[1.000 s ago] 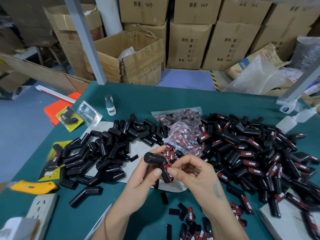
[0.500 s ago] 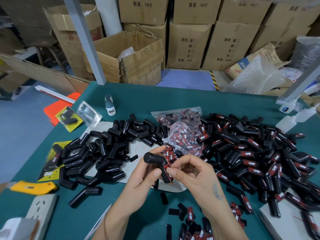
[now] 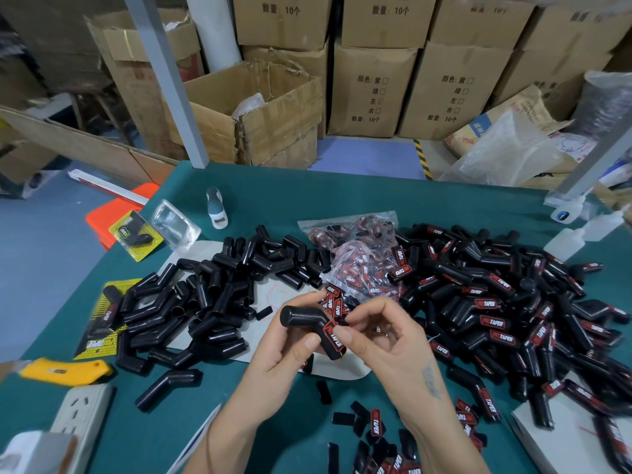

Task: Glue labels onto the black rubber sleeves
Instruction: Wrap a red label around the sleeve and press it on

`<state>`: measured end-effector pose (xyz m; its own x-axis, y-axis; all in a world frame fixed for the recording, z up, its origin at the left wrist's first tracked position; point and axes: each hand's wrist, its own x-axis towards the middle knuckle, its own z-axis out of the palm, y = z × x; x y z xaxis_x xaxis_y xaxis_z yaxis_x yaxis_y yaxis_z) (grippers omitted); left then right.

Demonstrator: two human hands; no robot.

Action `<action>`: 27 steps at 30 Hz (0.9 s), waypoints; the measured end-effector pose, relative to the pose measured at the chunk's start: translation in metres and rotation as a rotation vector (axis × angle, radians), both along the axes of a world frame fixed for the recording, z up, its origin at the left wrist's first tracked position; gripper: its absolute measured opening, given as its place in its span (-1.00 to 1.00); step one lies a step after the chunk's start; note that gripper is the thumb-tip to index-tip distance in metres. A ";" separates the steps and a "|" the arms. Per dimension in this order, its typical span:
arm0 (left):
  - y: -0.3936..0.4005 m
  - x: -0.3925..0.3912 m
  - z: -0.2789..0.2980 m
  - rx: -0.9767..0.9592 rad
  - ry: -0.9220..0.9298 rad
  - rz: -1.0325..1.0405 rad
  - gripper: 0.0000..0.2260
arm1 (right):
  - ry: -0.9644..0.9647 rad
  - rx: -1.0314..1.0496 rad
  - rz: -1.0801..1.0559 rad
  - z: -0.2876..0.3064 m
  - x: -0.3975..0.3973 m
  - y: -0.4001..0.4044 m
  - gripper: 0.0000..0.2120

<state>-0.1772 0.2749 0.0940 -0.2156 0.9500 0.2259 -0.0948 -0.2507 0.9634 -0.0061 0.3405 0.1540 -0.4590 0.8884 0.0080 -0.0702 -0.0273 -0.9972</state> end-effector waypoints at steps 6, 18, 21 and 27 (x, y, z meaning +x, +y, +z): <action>0.004 0.006 0.001 0.113 -0.099 0.109 -0.76 | -0.012 0.026 -0.125 -0.011 0.011 -0.009 -0.77; 0.006 0.021 0.000 0.030 -0.078 0.036 -0.78 | 0.024 -0.053 -0.217 -0.038 0.016 -0.026 -0.85; 0.006 0.023 -0.002 0.018 -0.049 0.015 -0.77 | 0.025 0.000 -0.218 -0.040 0.017 -0.025 -0.86; 0.005 0.025 -0.005 0.025 0.041 0.024 -0.79 | 0.070 0.045 -0.218 -0.041 0.016 -0.024 -0.95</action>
